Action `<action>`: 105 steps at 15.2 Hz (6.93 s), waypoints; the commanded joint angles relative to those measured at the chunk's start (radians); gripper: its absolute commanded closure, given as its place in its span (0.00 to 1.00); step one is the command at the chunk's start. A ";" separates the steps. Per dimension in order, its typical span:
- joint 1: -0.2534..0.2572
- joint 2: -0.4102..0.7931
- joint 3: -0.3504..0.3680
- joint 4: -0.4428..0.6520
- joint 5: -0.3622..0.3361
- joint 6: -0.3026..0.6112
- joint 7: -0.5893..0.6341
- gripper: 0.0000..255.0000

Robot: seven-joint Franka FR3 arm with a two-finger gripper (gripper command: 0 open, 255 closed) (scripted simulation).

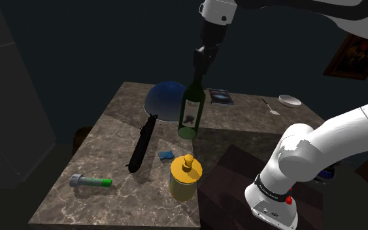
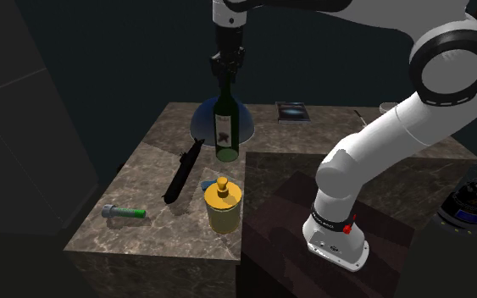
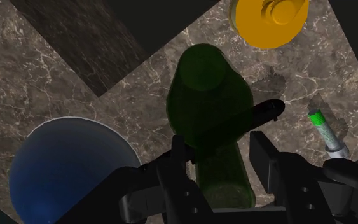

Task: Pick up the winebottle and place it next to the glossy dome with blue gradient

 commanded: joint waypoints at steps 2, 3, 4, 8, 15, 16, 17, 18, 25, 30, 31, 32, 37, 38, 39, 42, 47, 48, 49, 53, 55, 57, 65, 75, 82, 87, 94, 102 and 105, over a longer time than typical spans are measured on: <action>-0.002 0.015 -0.001 0.055 -0.002 -0.040 0.000 1.00; -0.002 0.020 -0.001 0.073 -0.003 -0.052 0.000 1.00; -0.003 0.026 -0.001 0.091 -0.004 -0.065 0.000 1.00; -0.005 0.050 -0.001 0.168 -0.006 -0.118 0.001 1.00; -0.009 0.101 0.001 0.312 -0.012 -0.212 0.002 1.00; -0.009 0.109 0.001 0.334 -0.013 -0.226 0.002 1.00; -0.010 0.117 0.001 0.357 -0.014 -0.239 0.003 1.00; -0.010 0.126 0.002 0.379 -0.015 -0.254 0.003 1.00; -0.014 0.197 0.008 0.553 -0.023 -0.357 0.007 1.00; -0.016 0.260 0.015 0.697 -0.032 -0.439 0.012 1.00; -0.016 0.274 0.017 0.729 -0.034 -0.457 0.013 1.00; -0.016 0.289 0.019 0.762 -0.036 -0.475 0.015 1.00; -0.024 0.348 0.009 0.880 -0.047 -0.535 -0.007 1.00; -0.033 0.341 -0.010 0.858 -0.047 -0.519 -0.035 1.00; -0.042 0.336 -0.028 0.838 -0.047 -0.503 -0.063 1.00; -0.068 0.330 -0.082 0.789 -0.050 -0.458 -0.141 1.00; -0.109 0.349 -0.164 0.744 -0.055 -0.391 -0.264 1.00; -0.117 0.357 -0.180 0.739 -0.055 -0.379 -0.288 1.00; -0.125 0.366 -0.195 0.737 -0.055 -0.366 -0.312 1.00; -0.161 0.414 -0.254 0.742 -0.050 -0.322 -0.404 1.00; -0.179 0.446 -0.283 0.754 -0.044 -0.303 -0.449 1.00; -0.198 0.482 -0.311 0.774 -0.035 -0.286 -0.493 1.00; -0.298 0.684 -0.405 0.934 0.032 -0.253 -0.664 1.00; -0.351 0.765 -0.434 0.919 0.066 -0.164 -0.741 1.00; -0.334 0.700 -0.429 0.731 0.044 -0.038 -0.736 1.00; -0.327 0.670 -0.426 0.623 0.035 0.042 -0.733 1.00; -0.321 0.644 -0.423 0.494 0.028 0.146 -0.732 1.00; -0.318 0.631 -0.421 0.370 0.025 0.257 -0.734 1.00; -0.317 0.630 -0.421 0.329 0.025 0.298 -0.735 1.00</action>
